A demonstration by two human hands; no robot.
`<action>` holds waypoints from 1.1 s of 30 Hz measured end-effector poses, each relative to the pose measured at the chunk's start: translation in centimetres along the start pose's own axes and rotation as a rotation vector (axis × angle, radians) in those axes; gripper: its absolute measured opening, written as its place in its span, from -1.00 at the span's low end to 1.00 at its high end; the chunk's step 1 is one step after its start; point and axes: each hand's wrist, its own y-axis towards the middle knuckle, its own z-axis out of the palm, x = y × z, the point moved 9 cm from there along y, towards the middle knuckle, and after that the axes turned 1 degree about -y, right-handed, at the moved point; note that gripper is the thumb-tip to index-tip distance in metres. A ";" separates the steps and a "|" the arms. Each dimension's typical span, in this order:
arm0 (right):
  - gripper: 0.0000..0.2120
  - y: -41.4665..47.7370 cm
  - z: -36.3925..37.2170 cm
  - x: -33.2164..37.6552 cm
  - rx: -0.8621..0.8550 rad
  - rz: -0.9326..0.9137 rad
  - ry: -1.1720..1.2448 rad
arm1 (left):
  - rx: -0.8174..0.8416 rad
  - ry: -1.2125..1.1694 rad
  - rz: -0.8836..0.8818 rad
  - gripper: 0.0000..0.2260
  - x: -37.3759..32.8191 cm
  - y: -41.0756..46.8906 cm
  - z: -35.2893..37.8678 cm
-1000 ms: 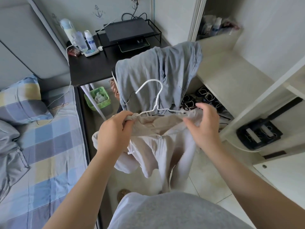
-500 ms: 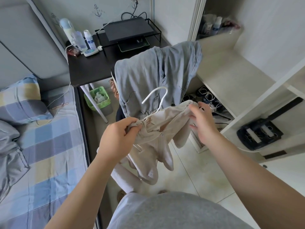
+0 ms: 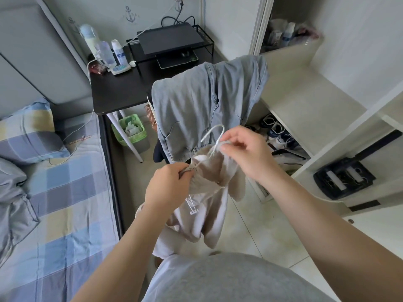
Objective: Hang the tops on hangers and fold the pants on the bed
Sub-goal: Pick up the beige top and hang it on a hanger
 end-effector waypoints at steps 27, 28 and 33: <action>-0.78 -0.6 1.3 2.3 0.079 -0.012 -0.131 | -0.120 -0.514 -0.179 -0.67 0.2 0.4 2.1; -0.78 -0.5 1.3 2.6 0.079 -0.014 -0.118 | -0.087 -0.538 -0.203 -0.69 0.4 0.6 3.0; -0.77 -0.5 0.8 2.7 0.112 0.006 -0.227 | -0.310 -0.686 -0.228 -0.81 1.4 2.1 0.5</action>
